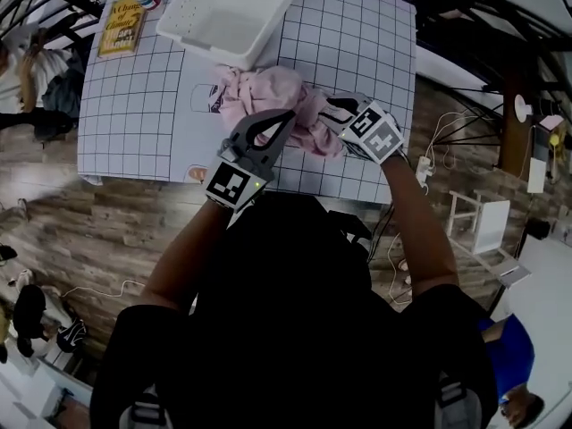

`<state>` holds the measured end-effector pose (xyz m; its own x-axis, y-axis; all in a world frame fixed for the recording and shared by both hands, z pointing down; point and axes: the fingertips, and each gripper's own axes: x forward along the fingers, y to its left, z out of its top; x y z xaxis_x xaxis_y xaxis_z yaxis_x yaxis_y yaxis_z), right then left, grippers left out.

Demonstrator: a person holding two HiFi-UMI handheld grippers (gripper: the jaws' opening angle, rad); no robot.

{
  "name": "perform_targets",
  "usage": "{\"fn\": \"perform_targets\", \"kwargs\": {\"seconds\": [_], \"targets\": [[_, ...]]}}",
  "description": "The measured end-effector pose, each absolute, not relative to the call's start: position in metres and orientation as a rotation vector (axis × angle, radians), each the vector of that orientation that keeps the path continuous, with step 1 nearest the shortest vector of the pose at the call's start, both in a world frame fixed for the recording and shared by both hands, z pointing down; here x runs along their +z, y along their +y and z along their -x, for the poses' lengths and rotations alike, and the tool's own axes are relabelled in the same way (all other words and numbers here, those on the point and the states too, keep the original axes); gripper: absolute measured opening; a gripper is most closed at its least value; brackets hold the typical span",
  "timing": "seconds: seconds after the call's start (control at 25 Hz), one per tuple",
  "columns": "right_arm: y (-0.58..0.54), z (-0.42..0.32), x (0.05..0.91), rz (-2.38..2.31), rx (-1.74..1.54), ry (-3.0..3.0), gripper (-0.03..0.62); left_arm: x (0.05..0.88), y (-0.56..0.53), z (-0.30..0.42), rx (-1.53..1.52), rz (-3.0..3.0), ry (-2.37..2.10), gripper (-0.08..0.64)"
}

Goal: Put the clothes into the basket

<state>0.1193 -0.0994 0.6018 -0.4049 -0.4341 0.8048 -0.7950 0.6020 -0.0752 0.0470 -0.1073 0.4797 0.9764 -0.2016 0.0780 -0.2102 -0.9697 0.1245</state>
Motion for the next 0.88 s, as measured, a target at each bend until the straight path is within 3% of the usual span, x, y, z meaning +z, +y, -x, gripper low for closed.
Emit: {"fn": "perform_targets", "kwargs": {"seconds": [0.2,0.64,0.88], "targets": [[-0.109,-0.115,0.635,-0.817,0.610,-2.000,0.191,0.499,-0.119,-0.051,0.123,-2.958,-0.344,0.003],[-0.116,-0.103,0.727,-0.607,0.704,-1.888,0.419,0.536,-0.141,-0.062,0.141,-2.957,-0.371,0.003],[-0.124,-0.103,0.760,-0.577,0.697,-1.863,0.467,0.562,-0.151,-0.072,0.199,-2.950,-0.373,0.003]]}}
